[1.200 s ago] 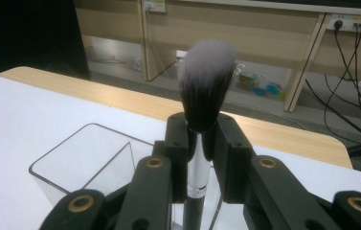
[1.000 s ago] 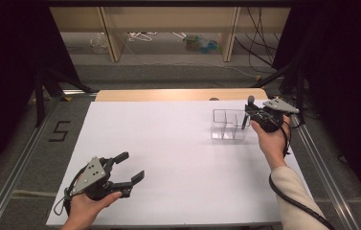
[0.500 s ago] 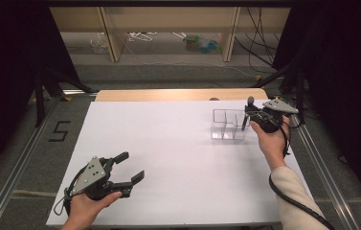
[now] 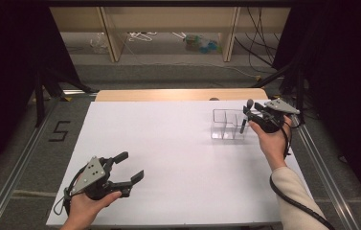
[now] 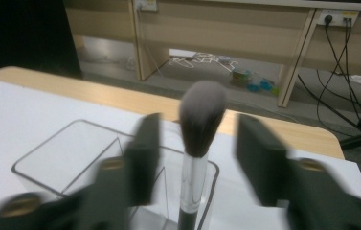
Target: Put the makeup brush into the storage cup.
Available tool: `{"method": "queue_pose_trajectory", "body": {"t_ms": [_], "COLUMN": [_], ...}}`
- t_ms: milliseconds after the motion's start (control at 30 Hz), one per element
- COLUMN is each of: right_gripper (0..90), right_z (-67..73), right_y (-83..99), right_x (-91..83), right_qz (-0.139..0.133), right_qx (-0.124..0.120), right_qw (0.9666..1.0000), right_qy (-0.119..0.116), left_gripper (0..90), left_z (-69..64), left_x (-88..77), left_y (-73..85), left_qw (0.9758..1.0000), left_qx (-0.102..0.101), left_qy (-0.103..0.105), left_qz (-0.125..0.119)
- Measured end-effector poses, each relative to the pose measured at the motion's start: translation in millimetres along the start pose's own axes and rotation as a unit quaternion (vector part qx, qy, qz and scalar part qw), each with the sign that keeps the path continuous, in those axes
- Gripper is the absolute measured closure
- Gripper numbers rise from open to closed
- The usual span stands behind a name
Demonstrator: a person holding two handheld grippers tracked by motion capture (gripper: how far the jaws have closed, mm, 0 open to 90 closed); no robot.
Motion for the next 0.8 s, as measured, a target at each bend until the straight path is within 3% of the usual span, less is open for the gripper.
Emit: {"method": "queue_pose_trajectory", "body": {"t_ms": [67, 167, 467, 500, 667, 800], "right_gripper": [25.6, 15.8, 15.6, 15.6, 15.6, 15.6], "right_z": [-1.7, -3.1, -2.7, -3.3, -1.1, 4.5], "right_y": [-0.4, -0.4, 1.3, 2.0, 1.6, 2.5], "right_x": [1.0, -0.3, -10.0, -11.0, -21.4, -28.4], "right_qz": [-0.003, 0.003, 0.014, 0.012, 0.016, 0.008], "right_qx": [0.003, 0.005, 0.0, -0.011, -0.015, -0.031], "right_qw": [1.0, 1.0, 0.9998, 0.9998, 0.9994, 0.9986], "right_qy": [0.002, 0.003, -0.015, -0.013, -0.025, -0.043], "left_gripper": [17.9, 17.9, 17.8, 17.8, 17.8, 17.7], "left_z": [0.1, 0.1, 1.7, 2.2, 2.4, 4.1], "left_x": [0.1, 0.0, -0.8, -0.9, -0.9, -1.0], "left_y": [-0.1, -0.1, -0.4, -0.3, -0.2, -0.2], "left_qw": [1.0, 1.0, 1.0, 1.0, 0.9999, 1.0], "left_qx": [0.0, 0.0, -0.001, -0.001, -0.011, -0.003], "left_qy": [0.0, 0.0, -0.004, -0.005, -0.008, -0.008], "left_qz": [-0.001, -0.001, -0.002, -0.002, -0.005, -0.004]}}
Point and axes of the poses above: each handheld gripper's, and its own axes: x roughly forward along the jaws, y roughly out of its underside, z roughly to its left, the point moved 3 cm from there along x, roughly forward along the jaws, and after that the axes turned 5 degrees about z, right-handed, at the moved point
